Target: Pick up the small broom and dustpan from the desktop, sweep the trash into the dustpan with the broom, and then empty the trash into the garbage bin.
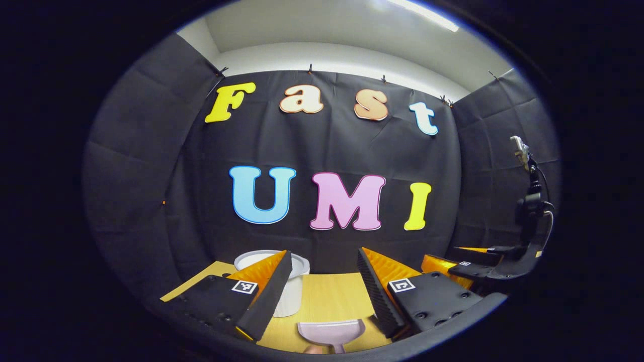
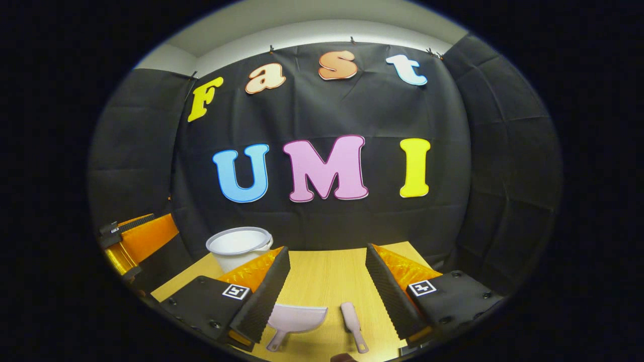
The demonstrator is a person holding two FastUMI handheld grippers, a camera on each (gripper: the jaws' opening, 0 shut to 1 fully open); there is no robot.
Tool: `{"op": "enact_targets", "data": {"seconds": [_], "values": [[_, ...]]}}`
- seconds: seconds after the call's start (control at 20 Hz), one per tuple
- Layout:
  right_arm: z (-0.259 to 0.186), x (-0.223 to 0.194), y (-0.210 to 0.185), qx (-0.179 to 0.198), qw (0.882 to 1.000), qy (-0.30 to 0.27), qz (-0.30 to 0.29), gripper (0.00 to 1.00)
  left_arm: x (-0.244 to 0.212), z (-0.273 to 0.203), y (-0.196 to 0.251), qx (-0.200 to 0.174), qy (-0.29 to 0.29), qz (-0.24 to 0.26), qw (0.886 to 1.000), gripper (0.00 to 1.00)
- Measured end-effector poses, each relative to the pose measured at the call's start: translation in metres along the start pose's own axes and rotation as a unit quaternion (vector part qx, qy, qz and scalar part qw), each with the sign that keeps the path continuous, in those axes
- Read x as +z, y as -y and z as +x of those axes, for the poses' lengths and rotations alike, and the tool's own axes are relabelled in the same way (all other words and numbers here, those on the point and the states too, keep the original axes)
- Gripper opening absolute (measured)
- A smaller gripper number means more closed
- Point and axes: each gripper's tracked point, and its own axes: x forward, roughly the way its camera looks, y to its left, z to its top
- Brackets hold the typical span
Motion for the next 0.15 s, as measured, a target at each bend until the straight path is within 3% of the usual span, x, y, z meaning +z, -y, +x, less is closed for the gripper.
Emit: {"op": "enact_targets", "data": {"seconds": [0.15], "values": [[-0.0020, 0.0077, -0.0011, 0.002, 1.000, 0.012, -0.011, 0.98, -0.0012, 0.0003, -0.0044, 0.000, -0.004, 0.003, 1.000, 0.77]]}}
